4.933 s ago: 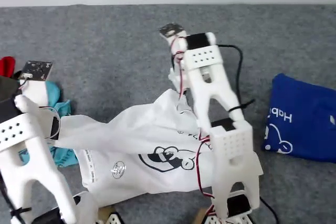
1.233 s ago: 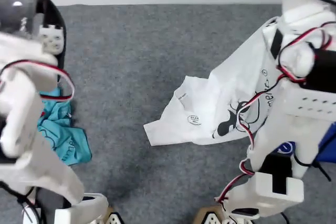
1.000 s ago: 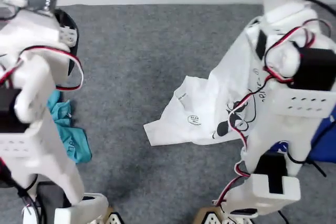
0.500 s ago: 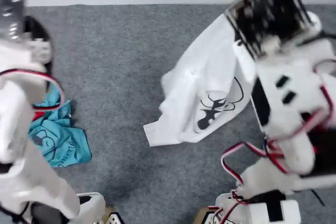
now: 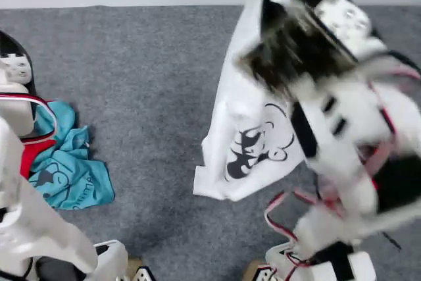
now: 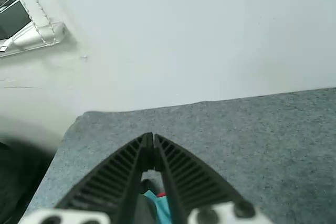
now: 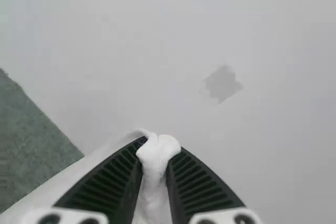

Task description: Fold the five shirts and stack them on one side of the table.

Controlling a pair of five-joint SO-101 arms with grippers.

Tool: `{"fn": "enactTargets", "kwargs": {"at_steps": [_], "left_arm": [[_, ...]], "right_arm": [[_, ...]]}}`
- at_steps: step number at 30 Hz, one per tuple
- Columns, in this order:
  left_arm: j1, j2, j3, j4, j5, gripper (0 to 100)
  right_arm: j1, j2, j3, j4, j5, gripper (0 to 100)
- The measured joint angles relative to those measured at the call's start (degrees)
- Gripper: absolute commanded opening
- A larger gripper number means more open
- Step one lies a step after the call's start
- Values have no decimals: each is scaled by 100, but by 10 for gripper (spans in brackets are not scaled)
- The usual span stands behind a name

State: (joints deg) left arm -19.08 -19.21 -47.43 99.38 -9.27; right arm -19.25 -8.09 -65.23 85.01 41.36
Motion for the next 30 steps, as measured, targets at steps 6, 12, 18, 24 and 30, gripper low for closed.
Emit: {"fn": "enactTargets", "kwargs": {"at_steps": [6,12,18,24,30], "left_arm": [[0,-35,334,0,0,5],[-44,-44,800,0,0,5],[-44,-44,818,0,0,5],[-44,-44,905,0,0,5],[-44,-44,1424,0,0,5]], "right_arm": [[589,1398,1723,-985,-193,14],[1090,3226,2215,-1749,-466,197],[1099,3420,1987,-1073,-1046,228],[1213,3420,1319,132,-1099,228],[1574,3508,888,1345,-1143,227]]}}
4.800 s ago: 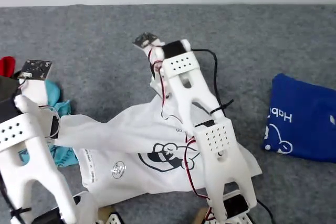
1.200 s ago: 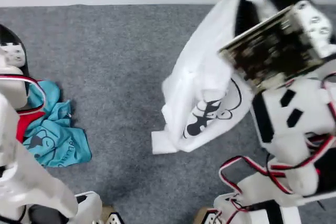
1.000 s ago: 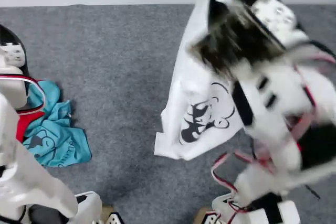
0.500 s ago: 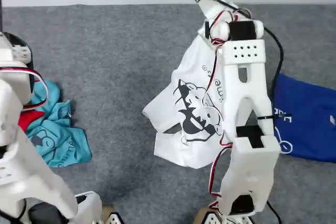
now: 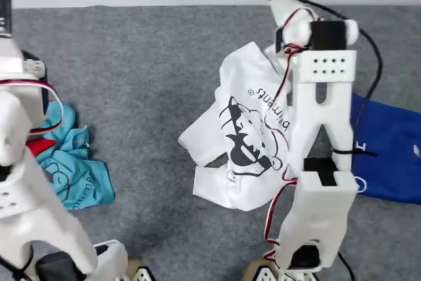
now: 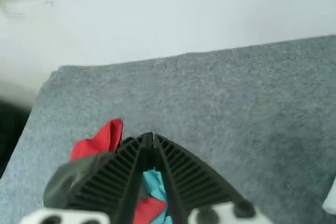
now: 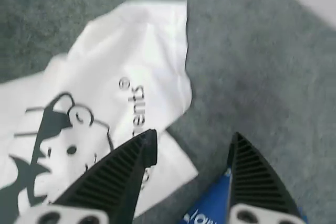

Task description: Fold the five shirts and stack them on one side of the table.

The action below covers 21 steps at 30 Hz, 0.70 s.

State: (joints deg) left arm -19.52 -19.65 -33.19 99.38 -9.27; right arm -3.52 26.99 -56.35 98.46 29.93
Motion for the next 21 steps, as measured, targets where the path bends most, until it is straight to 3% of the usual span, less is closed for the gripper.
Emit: {"fn": "enactTargets", "kwargs": {"at_steps": [11,21], "left_arm": [[0,0,404,0,0,5],[0,0,607,0,0,5]], "right_arm": [[1143,1644,264,185,-9,227],[1169,2866,273,114,-316,229]]}}
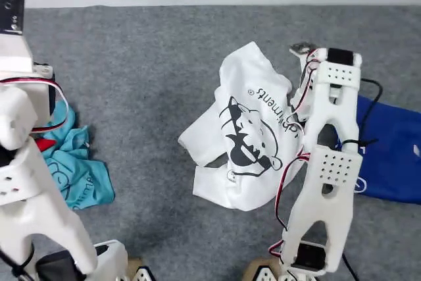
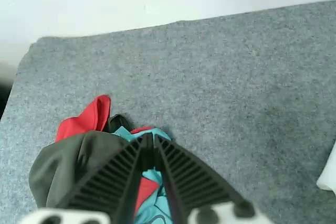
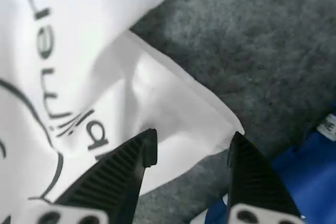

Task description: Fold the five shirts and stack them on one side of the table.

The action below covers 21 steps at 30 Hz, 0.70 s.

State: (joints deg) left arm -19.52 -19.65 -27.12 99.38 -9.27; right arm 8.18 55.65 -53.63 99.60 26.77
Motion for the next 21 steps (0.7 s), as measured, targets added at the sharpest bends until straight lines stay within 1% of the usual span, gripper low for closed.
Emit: {"fn": "enactTargets", "kwargs": {"at_steps": [4,21], "left_arm": [[0,0,0,0,0,5],[0,0,0,0,0,5]], "right_arm": [[0,114,0,-105,-105,229],[0,62,0,-316,-105,227]]}}
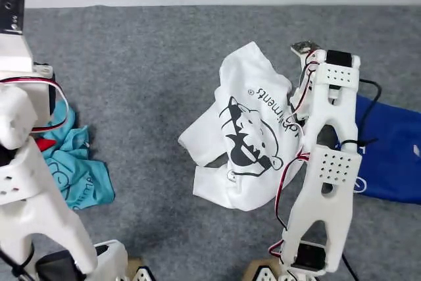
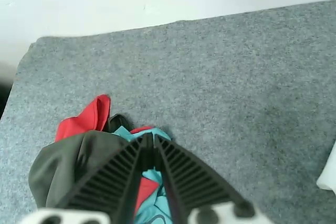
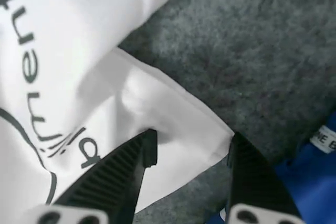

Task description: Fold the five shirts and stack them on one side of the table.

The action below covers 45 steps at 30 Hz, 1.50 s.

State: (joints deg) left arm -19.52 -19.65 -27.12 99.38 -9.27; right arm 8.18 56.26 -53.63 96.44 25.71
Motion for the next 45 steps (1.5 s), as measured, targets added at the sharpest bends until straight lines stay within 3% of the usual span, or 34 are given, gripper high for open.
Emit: {"fn": "enactTargets", "kwargs": {"at_steps": [18,27,37,41,45], "left_arm": [[0,0,211,0,0,5],[0,0,211,0,0,5],[0,0,211,0,0,5],[308,0,396,0,0,5],[1099,0,1037,0,0,5]], "right_arm": [[0,35,9,-264,0,225],[88,167,9,-334,0,7],[70,132,-88,97,123,9],[70,-316,-659,404,273,9],[273,-1055,-782,404,325,9]]}}
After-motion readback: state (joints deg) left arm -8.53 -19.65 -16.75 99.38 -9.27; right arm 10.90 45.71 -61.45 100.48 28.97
